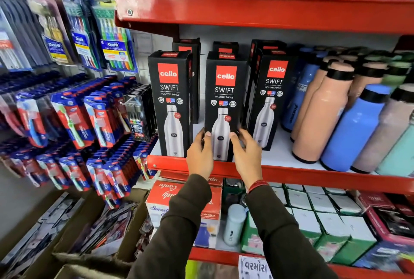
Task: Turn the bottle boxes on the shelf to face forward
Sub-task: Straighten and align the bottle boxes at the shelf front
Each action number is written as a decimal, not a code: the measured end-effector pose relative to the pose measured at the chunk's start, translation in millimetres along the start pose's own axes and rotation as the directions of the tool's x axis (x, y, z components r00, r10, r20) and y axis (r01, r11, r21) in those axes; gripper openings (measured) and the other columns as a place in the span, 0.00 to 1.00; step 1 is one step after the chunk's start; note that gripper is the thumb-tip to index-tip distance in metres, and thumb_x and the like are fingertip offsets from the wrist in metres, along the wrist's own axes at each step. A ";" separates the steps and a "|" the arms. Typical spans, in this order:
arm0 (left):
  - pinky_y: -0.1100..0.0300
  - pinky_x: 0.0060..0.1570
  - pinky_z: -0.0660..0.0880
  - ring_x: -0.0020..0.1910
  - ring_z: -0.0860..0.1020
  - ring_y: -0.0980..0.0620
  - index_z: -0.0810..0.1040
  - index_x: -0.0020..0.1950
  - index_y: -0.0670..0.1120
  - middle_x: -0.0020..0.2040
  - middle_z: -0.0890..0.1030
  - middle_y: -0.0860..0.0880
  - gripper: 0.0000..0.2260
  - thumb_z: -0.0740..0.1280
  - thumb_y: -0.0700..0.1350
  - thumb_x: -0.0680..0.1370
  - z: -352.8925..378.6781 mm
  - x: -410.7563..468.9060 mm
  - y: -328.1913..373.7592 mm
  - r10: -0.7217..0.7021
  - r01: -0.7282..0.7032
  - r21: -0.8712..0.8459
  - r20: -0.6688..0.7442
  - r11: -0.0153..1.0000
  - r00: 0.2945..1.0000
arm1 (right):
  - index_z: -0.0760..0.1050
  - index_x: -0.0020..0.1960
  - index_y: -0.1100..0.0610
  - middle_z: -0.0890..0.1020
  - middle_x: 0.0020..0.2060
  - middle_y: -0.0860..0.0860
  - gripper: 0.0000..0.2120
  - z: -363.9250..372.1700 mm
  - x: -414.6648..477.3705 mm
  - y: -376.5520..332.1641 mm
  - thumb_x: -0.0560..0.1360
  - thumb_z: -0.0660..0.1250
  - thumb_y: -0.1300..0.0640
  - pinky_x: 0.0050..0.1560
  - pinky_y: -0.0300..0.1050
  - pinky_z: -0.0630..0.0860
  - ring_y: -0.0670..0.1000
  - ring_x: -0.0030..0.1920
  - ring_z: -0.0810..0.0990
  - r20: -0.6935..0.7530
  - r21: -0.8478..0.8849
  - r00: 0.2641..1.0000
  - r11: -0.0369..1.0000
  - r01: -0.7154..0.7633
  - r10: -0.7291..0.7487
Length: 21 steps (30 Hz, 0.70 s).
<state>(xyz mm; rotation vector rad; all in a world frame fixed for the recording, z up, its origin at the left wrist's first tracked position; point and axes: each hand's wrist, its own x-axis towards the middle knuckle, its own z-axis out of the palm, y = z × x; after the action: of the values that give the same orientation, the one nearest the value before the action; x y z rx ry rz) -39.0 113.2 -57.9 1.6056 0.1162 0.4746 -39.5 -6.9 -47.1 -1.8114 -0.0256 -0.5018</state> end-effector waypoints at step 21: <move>0.48 0.67 0.69 0.64 0.73 0.51 0.72 0.68 0.53 0.63 0.74 0.55 0.16 0.58 0.41 0.82 54.2 -44.7 31.1 0.570 -0.578 0.031 -0.216 0.815 0.793 | 0.73 0.67 0.53 0.72 0.62 0.50 0.16 -65.0 28.7 3.7 0.80 0.64 0.55 0.65 0.47 0.73 0.46 0.61 0.74 -0.236 0.031 0.965 0.991 0.128 -0.117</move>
<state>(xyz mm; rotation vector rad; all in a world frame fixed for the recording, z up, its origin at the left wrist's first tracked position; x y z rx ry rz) -66.0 43.8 -39.0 1.5323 -0.2305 1.1237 -33.5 -74.8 -26.8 -1.7025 0.0128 -0.7939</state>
